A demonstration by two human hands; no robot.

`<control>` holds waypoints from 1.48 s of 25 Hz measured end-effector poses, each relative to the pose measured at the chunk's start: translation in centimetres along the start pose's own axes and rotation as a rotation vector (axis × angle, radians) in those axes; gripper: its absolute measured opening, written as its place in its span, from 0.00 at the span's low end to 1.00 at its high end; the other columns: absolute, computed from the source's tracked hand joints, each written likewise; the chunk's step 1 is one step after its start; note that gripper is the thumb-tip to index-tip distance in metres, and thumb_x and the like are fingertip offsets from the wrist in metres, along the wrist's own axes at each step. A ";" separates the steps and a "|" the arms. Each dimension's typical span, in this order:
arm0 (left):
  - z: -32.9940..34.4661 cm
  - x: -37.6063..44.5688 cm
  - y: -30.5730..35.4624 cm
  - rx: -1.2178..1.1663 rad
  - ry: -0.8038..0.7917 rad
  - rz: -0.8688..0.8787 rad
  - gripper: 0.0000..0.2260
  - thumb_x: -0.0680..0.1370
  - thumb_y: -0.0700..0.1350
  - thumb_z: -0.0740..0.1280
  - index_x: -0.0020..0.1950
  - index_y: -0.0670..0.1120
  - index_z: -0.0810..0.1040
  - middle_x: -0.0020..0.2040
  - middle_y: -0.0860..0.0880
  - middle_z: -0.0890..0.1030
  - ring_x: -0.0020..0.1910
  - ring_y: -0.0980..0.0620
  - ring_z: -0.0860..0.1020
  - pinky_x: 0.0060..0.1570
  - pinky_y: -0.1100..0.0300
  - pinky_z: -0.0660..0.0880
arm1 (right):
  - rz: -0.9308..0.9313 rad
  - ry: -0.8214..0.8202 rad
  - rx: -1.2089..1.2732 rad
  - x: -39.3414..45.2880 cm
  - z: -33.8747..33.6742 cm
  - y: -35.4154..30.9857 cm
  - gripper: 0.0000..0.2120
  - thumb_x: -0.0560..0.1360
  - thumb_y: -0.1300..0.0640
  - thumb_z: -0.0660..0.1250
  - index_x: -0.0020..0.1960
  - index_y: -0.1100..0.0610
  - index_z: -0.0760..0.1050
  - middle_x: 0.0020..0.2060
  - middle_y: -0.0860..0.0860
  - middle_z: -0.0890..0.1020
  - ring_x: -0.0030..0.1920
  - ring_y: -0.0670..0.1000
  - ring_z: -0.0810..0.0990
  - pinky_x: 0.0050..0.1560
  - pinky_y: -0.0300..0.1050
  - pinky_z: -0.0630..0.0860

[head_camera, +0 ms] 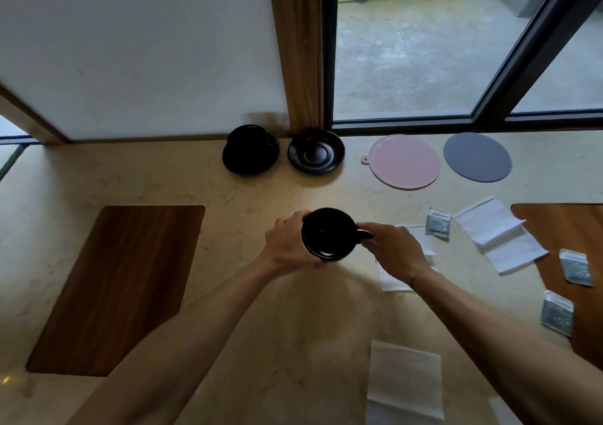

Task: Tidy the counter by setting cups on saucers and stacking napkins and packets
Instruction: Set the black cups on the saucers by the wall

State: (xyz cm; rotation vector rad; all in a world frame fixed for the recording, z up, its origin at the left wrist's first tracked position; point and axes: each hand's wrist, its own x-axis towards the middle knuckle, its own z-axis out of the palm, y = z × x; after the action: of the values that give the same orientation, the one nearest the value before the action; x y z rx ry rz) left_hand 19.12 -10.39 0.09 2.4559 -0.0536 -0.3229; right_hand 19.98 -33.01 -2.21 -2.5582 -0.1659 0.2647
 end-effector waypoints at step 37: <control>-7.8 25.3 -2.8 0.340 -0.066 -0.056 0.46 0.62 0.61 0.77 0.74 0.51 0.60 0.74 0.49 0.65 0.76 0.47 0.58 0.70 0.32 0.37 | 0.025 0.063 0.113 26.5 -2.6 -1.2 0.08 0.74 0.53 0.70 0.47 0.39 0.78 0.40 0.45 0.82 0.47 0.53 0.79 0.46 0.54 0.79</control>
State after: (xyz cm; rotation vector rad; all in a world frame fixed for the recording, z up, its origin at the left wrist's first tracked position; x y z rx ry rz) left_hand 45.39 -6.46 -1.17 2.7858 -0.0738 -0.4511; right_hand 46.29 -28.77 -3.48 -2.4545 -0.0921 0.1972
